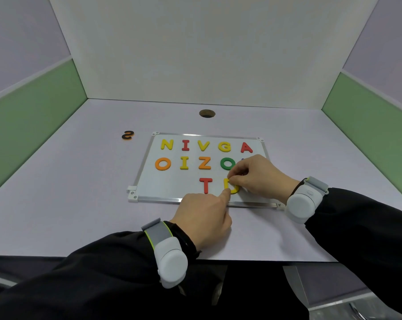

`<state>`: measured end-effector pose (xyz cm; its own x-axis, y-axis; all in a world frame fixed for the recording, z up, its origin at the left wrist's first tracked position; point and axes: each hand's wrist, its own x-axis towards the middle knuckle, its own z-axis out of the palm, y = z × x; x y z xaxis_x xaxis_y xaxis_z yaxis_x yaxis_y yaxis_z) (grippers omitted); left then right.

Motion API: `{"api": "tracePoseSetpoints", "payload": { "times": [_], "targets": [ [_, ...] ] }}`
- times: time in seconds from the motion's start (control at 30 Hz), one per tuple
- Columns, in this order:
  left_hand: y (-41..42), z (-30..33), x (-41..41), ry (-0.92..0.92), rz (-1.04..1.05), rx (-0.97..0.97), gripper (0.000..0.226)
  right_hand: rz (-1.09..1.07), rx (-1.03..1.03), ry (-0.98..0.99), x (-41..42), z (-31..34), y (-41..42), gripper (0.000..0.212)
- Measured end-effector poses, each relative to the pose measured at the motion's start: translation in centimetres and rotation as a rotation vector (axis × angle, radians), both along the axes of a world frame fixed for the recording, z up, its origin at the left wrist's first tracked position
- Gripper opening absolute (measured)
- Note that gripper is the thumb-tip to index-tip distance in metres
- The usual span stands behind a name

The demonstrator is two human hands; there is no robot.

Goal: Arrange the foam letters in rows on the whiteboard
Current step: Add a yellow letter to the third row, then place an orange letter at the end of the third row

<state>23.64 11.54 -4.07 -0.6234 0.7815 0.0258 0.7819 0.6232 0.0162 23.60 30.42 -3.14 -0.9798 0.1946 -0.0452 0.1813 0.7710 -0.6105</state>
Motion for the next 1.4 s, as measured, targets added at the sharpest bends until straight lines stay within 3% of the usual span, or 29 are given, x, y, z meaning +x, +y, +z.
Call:
{"api": "tracePoseSetpoints", "payload": {
  "times": [0.67,0.9,1.4],
  "targets": [
    [-0.5,-0.3,-0.7,-0.026,-0.007,0.090,0.053,-0.044,-0.058,0.049,-0.3,-0.1,0.4,0.009],
    [-2.7,1.0,-5.0,0.025,0.133,0.222,0.051,-0.104,-0.138,0.185,-2.2,1.8,-0.2,0.010],
    [-8.0,1.0,-16.2,0.008,0.438,0.178,0.040,0.088,-0.096,0.177,-12.9,1.6,-9.4,0.012]
  ]
}}
